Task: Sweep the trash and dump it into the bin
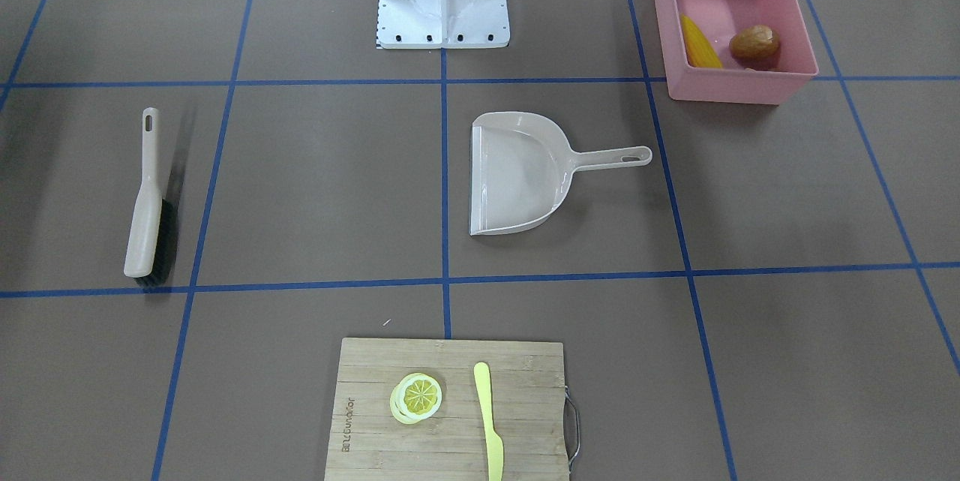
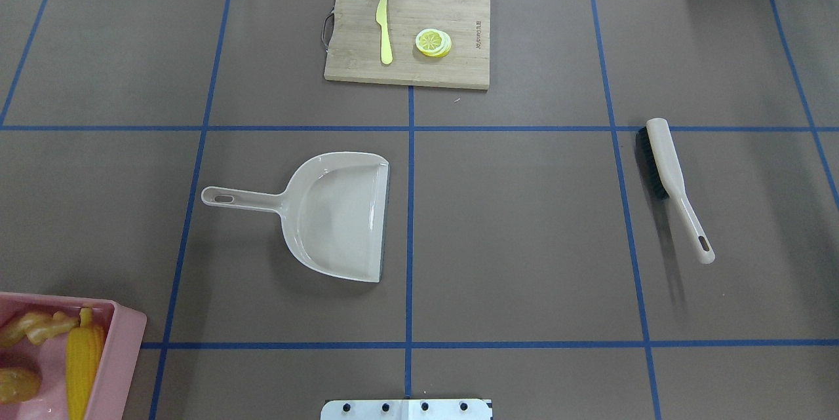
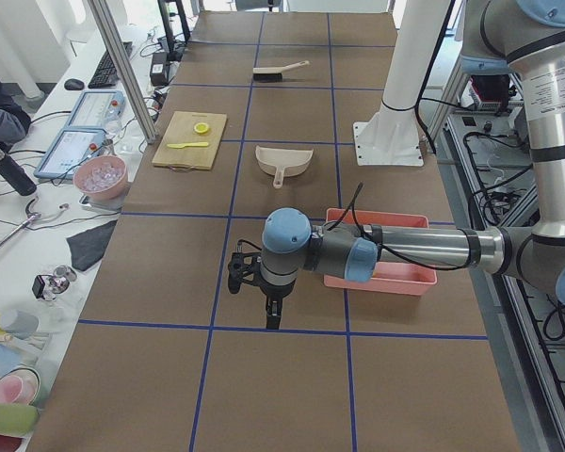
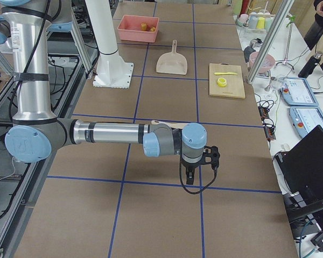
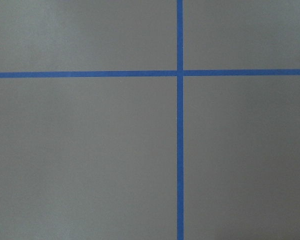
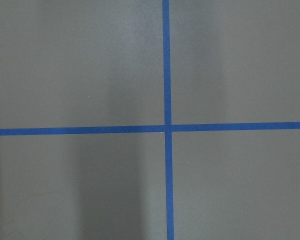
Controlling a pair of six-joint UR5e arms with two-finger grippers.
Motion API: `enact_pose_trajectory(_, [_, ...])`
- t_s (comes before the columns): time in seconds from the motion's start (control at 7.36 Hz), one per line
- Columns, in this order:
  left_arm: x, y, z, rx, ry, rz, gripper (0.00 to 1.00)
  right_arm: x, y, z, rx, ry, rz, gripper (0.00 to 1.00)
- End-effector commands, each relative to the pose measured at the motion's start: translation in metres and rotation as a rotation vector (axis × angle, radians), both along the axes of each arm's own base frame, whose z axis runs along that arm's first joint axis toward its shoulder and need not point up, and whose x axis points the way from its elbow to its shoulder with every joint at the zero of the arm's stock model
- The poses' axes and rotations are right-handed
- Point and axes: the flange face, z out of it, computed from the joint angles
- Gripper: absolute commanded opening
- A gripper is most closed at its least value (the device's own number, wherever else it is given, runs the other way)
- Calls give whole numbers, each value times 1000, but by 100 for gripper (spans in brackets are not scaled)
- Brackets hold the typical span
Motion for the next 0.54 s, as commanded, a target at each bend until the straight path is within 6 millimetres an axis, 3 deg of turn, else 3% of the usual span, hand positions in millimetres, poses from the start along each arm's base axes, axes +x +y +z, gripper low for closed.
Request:
enact_pose_trajectory(0.0, [8, -1, 1, -21, 99, 19, 98, 0, -1, 0, 0, 0, 1, 100])
enact_pose_trajectory(0.41, [6, -4, 22, -55, 69, 14, 98, 0, -1, 0, 0, 0, 1, 100])
